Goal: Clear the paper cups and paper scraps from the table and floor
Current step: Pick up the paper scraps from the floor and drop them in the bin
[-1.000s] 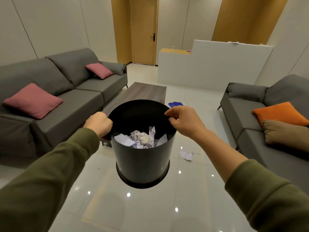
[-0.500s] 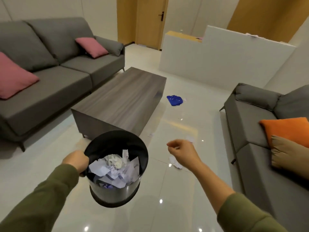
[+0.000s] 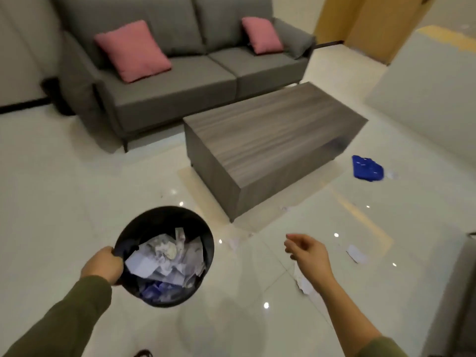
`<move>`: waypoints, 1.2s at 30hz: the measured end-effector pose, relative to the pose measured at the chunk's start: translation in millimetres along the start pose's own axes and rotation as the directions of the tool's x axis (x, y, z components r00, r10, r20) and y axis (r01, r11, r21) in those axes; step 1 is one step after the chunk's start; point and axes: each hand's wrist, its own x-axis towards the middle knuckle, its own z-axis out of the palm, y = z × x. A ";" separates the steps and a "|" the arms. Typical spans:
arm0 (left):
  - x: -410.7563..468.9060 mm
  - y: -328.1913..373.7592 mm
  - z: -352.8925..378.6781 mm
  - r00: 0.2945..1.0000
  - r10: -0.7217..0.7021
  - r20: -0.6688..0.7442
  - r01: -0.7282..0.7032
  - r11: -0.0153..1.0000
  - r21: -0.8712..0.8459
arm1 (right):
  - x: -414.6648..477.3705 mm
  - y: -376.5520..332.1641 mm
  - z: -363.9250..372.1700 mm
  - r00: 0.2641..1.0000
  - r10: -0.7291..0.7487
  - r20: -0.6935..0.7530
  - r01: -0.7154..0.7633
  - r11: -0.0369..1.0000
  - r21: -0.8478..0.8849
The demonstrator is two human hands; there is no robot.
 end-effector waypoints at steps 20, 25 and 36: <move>33.1 -183.1 184.9 0.839 -0.539 -0.073 0.475 0.791 -0.385 | 114.2 122.1 195.0 0.842 0.018 0.539 0.063 0.989 -0.133; 57.7 -198.3 251.7 0.821 -0.570 -0.030 0.489 0.731 -0.476 | 155.0 180.7 243.4 0.801 -0.038 0.597 0.145 0.981 -0.132; 144.7 -240.6 365.2 0.883 -0.455 -0.114 0.342 0.792 -0.506 | 235.9 317.9 340.2 0.751 -0.167 0.638 0.266 0.962 -0.061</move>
